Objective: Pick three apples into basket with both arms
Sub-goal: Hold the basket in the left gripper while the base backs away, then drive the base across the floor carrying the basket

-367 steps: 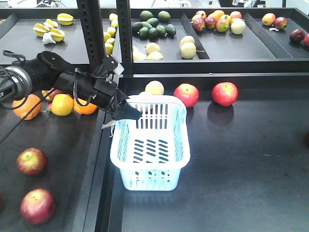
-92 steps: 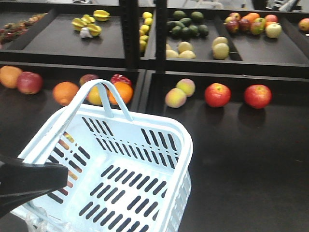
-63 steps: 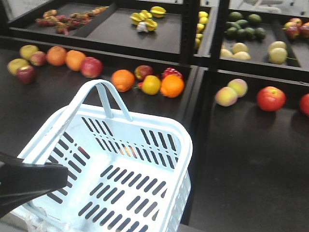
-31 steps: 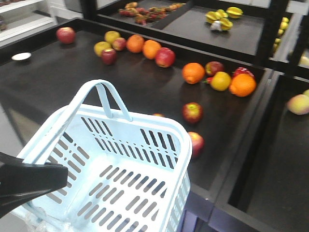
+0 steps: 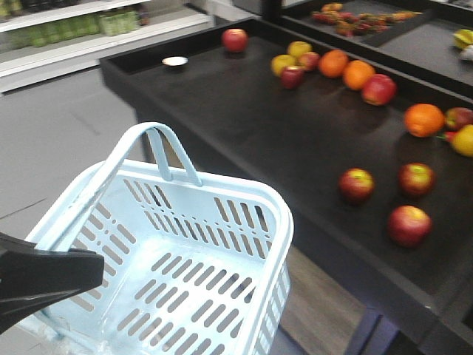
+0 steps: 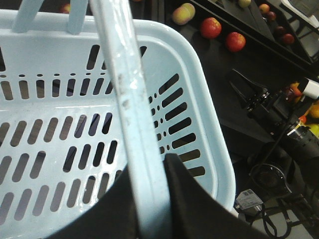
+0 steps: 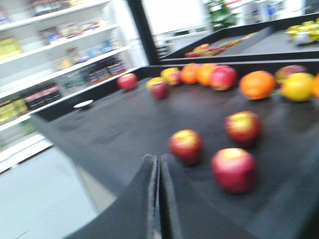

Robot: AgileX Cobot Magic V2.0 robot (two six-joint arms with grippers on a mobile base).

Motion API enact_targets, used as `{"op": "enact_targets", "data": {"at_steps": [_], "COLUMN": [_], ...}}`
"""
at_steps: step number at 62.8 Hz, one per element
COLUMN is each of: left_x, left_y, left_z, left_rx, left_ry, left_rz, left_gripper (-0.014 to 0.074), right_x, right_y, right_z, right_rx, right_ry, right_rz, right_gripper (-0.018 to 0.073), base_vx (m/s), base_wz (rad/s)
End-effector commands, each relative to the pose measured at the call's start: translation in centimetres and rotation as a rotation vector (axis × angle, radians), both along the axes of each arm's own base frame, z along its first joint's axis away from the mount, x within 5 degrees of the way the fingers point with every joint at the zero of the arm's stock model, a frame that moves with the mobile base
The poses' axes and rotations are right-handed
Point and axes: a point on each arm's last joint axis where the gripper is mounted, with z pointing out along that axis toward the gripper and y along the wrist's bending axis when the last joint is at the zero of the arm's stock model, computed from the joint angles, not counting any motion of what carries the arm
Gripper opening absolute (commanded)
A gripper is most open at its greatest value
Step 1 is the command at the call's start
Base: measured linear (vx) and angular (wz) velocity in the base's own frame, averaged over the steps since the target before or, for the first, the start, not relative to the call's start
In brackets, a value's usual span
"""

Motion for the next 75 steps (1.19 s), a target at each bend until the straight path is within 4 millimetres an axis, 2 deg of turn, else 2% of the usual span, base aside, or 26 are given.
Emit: {"op": "enact_targets", "data": {"at_steps": [1, 75], "left_x": [-0.09, -0.09], "left_y": [-0.13, -0.13], "left_z": [1.65, 1.65], "left_rx": [-0.093, -0.093], "left_ry": [-0.045, -0.045], "left_rz": [0.023, 0.023], "left_gripper": [-0.0008, -0.0008], "right_x": [-0.02, -0.02], "right_y": [-0.05, -0.05], "right_z": [0.27, 0.27], "right_rx": [-0.011, -0.011], "right_ry": [-0.068, -0.068], "right_rz": [-0.008, -0.008], "right_gripper": [-0.0004, -0.0004], "base_vx": [-0.13, -0.04], "base_wz": [0.68, 0.67]}}
